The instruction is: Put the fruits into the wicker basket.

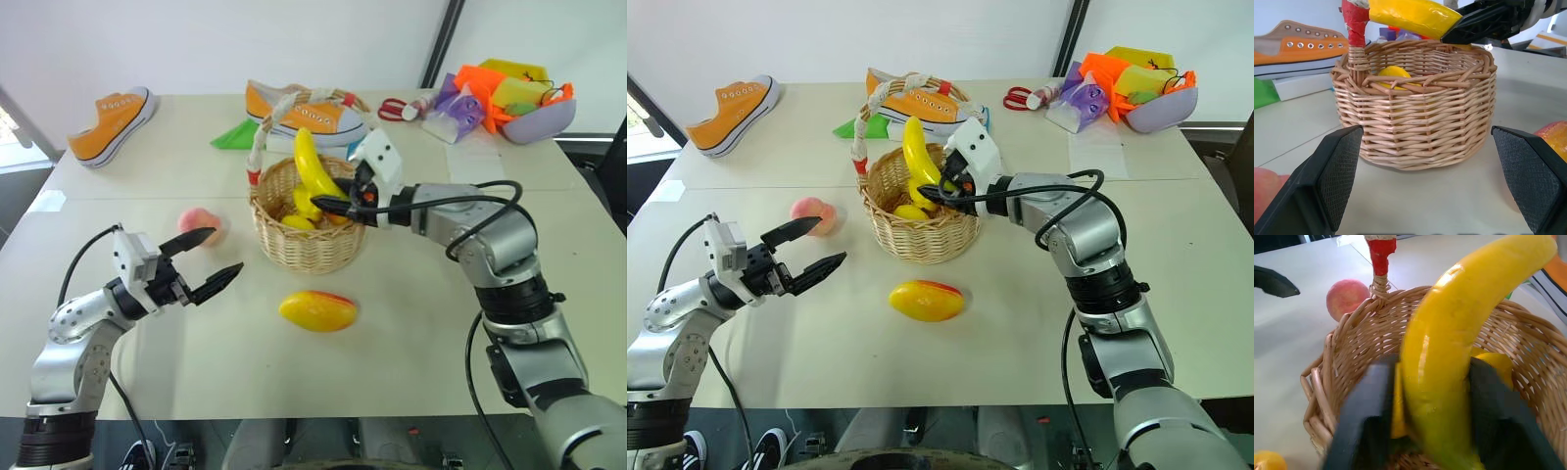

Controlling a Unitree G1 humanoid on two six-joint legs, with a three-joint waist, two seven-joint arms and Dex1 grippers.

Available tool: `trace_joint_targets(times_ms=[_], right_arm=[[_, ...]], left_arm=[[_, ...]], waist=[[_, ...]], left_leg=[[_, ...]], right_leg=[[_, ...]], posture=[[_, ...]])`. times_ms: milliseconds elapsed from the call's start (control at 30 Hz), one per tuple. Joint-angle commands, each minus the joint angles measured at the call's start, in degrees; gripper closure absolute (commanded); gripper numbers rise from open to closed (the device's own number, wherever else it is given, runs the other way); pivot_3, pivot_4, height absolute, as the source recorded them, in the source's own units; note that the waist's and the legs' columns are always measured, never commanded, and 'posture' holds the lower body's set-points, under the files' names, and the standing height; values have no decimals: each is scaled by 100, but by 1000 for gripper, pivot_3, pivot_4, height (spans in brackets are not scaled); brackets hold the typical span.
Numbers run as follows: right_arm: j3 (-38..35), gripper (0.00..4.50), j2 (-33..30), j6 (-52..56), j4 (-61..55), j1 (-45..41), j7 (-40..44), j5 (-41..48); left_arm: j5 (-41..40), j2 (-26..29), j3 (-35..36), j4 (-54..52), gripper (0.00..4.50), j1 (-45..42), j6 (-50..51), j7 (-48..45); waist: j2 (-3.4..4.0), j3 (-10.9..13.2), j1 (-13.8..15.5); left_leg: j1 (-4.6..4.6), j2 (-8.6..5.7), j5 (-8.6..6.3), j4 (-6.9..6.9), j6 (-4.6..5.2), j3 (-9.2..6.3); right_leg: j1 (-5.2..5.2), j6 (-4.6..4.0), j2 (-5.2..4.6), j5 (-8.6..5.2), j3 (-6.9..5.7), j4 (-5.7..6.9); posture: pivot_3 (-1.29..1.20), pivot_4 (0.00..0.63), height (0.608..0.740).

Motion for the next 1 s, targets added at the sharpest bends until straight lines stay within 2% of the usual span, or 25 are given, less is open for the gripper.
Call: trace_joint_targets(times_ms=[33, 67, 167, 300, 433, 500, 600, 767, 900, 1000], right_arm=[[-358, 597, -24, -131, -401, 57, 218, 237], [-445, 189, 19, -236, -444, 90, 245, 283], [-658, 189, 3, -486, -616, 215, 419, 409], [-1135, 189, -392, -521, -1062, 616, 1018, 945], [-1338, 189, -1161, -585, -1868, 1512, 2081, 1533], [-1104, 189, -1523, -561, -2012, 1913, 2560, 1603], [-450, 189, -1693, -1257, -1873, 2213, 2858, 878], [304, 189, -1383, -2294, -1371, 2131, 2700, -225], [488, 189, -1012, -2359, -1260, 1977, 2617, -321], [831, 189, -1001, -2799, -887, 1959, 2680, -889]], left_arm=[[89, 129, 63, -245, 0, 151, -203, -163], [66, 142, 60, -264, 0, 220, -192, -212], [-25, 177, 134, -192, 0, 241, -128, -273], [-301, 274, 299, -249, 0, 210, 97, -362], [-499, 473, 359, -289, 0, 441, 243, -689], [-503, 589, 392, -248, 0, 531, 211, -909], [-426, 740, 343, -157, 0, 588, 106, -1247], [-537, 967, 380, -255, 0, 830, 154, -1827], [-321, 1104, 417, -221, 0, 1136, -139, -2099], [-329, 1077, 393, -232, 0, 1148, -174, -2094]], waist=[[0, 0, 0], [0, 0, -14], [3, 2, -12], [2, 1, 27], [2, 1, 21], [2, 1, -1], [3, 1, -34], [-2, 0, -14], [3, 2, 6], [1, 1, 29]], left_leg=[[0, 0, 0, 0, 0, 0], [0, 0, 0, 0, 0, 0], [0, 1, 0, -2, 0, 0], [0, 0, 0, -1, 0, -2], [0, -2, -6, -1, 10, -1], [0, 1, -6, -3, 10, -1], [5, 10, -6, -1, 9, 2], [6, 10, -4, 1, 5, 4], [5, 8, -4, -6, 4, 4], [4, 8, -4, -2, 3, 2]], right_leg=[[0, 0, 0, 0, 0, 0], [0, 0, 0, 0, 1, 0], [-2, 0, 0, 0, 2, 0], [2, 0, 0, 0, 0, -2], [9, 0, -4, 0, -1, -12], [8, 0, -3, -1, -1, -13], [10, -5, 2, -3, 0, -10], [11, -17, 1, -10, 0, -11], [6, -15, 0, -9, 2, -12], [6, -17, -1, -10, 1, -12]], posture=[[0, 150, 740], [0, 150, 740], [0, 150, 740], [0, 150, 740], [0, 150, 740], [0, 150, 740], [0, 150, 740], [0, 150, 740], [0, 150, 740], [0, 150, 740]])
